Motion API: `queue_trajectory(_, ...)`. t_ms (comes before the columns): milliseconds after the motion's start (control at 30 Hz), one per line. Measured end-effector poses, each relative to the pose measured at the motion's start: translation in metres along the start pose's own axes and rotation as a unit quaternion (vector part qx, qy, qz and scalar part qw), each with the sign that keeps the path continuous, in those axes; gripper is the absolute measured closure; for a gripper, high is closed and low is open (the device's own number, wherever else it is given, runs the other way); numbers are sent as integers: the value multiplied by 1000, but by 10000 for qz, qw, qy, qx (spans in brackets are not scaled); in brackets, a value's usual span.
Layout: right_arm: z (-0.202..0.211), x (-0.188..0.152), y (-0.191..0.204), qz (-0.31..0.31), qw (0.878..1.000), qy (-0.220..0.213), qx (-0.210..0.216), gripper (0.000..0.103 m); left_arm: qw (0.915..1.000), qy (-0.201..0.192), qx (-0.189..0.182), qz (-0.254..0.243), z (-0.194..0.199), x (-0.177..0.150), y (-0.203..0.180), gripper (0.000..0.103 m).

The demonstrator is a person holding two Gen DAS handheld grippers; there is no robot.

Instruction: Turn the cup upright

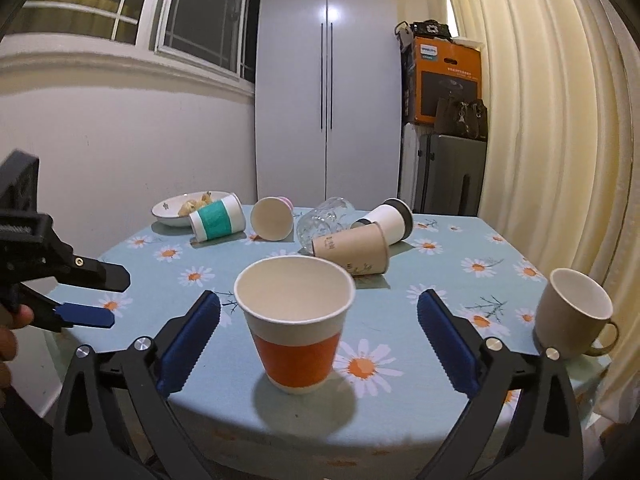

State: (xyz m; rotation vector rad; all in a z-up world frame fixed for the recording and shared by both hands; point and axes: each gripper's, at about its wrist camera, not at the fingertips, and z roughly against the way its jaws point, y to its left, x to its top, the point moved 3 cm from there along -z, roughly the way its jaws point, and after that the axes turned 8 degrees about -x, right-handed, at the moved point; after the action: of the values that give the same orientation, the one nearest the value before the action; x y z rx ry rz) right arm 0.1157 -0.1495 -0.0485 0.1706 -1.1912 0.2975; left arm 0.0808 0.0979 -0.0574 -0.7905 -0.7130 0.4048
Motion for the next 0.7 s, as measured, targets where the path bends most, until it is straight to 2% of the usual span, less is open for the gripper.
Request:
queue_trajectory(167,26,13,-19,-386,9991,-7,171,5,9987,-199,130,-444,8,-2,-17,28)
queue_trajectory(233,36,20,-26,-463,9986,-22,241,5,9960,-365,344,-744,14,-4,-25,18)
queue_trajectory(367,51,31,-40,-548,9973,103,471,5,9911,-557,397,-1142,22,-10,-39,15)
queue_trajectory(433,56,35,-46,-529,9964,162,636,5,9869,-668,462,-1394,28,-15,-48,14)
queue_trajectory(500,61,37,-52,-425,9958,273,768,5,9816,-778,490,-1673,33,-21,-58,6)
queue_trajectory(600,67,40,-62,-272,9944,452,919,5,9681,-875,706,-2241,37,-30,-75,7)
queue_trajectory(700,72,40,-67,-30,9930,545,1048,5,9592,-758,613,-2653,35,-39,-89,7)
